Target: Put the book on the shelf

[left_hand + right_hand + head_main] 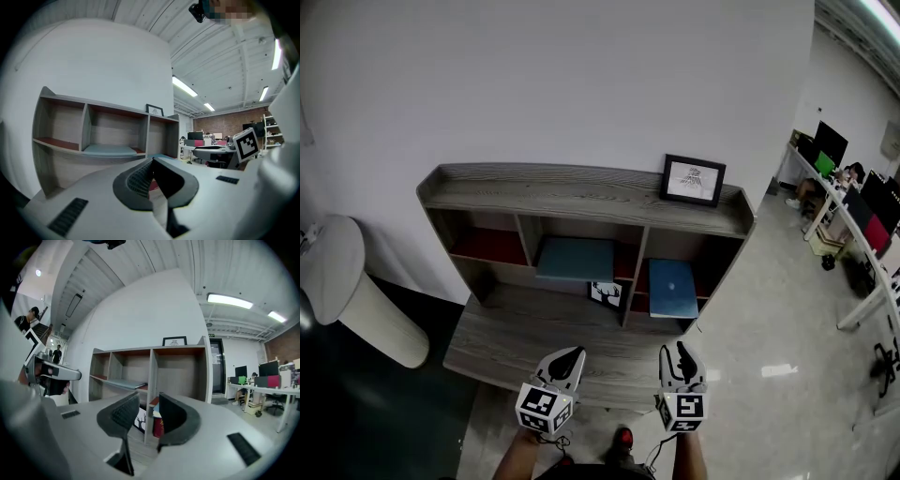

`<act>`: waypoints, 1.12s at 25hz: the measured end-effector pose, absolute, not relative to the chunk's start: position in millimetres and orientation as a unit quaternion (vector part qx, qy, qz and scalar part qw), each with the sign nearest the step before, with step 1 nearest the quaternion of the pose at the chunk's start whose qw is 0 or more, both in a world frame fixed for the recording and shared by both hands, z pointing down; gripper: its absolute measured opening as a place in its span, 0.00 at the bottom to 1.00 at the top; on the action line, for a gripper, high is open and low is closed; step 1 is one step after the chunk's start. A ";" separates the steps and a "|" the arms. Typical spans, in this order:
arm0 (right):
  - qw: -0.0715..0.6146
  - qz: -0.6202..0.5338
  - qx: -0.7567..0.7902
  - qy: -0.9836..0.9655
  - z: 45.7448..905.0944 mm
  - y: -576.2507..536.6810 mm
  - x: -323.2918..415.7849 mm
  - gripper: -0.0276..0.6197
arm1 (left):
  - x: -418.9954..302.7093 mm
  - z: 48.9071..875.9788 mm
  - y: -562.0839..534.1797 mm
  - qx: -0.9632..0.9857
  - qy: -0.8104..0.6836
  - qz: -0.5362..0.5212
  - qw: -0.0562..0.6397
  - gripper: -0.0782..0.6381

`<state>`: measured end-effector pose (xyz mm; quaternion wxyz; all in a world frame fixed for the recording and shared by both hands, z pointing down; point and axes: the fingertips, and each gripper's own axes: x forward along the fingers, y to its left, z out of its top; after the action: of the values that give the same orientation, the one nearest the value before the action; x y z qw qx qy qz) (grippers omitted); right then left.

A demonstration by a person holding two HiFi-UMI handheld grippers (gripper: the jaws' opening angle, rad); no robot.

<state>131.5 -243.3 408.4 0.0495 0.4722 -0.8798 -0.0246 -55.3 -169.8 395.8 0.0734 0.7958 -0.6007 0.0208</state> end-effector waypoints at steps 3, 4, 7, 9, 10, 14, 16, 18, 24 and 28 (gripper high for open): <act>0.048 -0.028 0.483 -0.874 404.8 -223.7 132.7 0.22 | -55.5 394.3 -156.3 0.801 -0.595 0.020 0.072 0.12; 0.048 -0.031 0.488 -0.871 402.8 -217.2 133.3 0.17 | -55.2 393.4 -151.5 0.802 -0.592 0.020 0.072 0.12; 0.043 -0.032 0.495 -0.867 399.3 -198.2 132.8 0.14 | -53.0 390.9 -137.0 0.808 -0.585 0.019 0.070 0.12; 0.039 -0.026 0.495 -0.868 401.1 -184.4 129.6 0.13 | -51.9 390.9 -126.5 0.812 -0.579 0.019 0.070 0.12; 0.039 -0.022 0.495 -0.868 403.5 -176.6 127.8 0.12 | -51.3 391.9 -120.8 0.815 -0.575 0.019 0.071 0.12; 0.044 -0.010 0.494 -0.868 415.7 -148.3 121.8 0.12 | -49.3 398.2 -101.3 0.821 -0.565 0.023 0.077 0.12; 0.045 -0.008 0.495 -0.867 419.4 -136.5 119.8 0.12 | -47.9 401.3 -93.6 0.824 -0.561 0.025 0.080 0.12; 0.043 -0.006 0.496 -0.867 421.4 -126.0 118.8 0.12 | -46.5 404.4 -86.2 0.826 -0.557 0.027 0.083 0.12; 0.044 -0.003 0.492 -0.869 429.6 -102.1 118.9 0.11 | -43.2 413.7 -70.4 0.829 -0.550 0.033 0.091 0.12; 0.046 -0.007 0.497 -0.867 429.6 -99.7 122.4 0.11 | -44.3 414.2 -69.0 0.829 -0.551 0.033 0.090 0.12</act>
<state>122.4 -99.7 429.6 0.0465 0.4967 -0.8666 -0.0075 -44.3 -69.0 414.2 0.0905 0.8288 -0.5512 0.0332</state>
